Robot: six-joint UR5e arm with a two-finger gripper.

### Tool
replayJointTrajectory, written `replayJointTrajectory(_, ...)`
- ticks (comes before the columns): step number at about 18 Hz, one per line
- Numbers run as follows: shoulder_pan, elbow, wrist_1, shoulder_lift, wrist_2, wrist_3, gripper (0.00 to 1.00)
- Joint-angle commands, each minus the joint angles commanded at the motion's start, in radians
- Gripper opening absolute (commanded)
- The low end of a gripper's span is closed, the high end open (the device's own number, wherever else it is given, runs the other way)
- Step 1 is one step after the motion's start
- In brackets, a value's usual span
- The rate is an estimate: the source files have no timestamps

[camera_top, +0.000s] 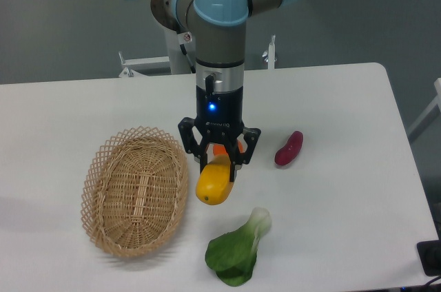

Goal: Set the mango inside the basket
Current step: 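Carry the held yellow mango over to the wicker basket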

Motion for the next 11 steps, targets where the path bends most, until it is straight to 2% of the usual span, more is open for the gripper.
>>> replayJointTrajectory(3,-0.008,-0.018,0.000,0.005,0.064,-0.009,0.54)
replayJointTrajectory(7,-0.060,-0.028,-0.005,0.003,0.086,-0.029,0.54)
replayJointTrajectory(11,-0.129,-0.029,-0.008,-0.005,0.141,-0.185,0.54)
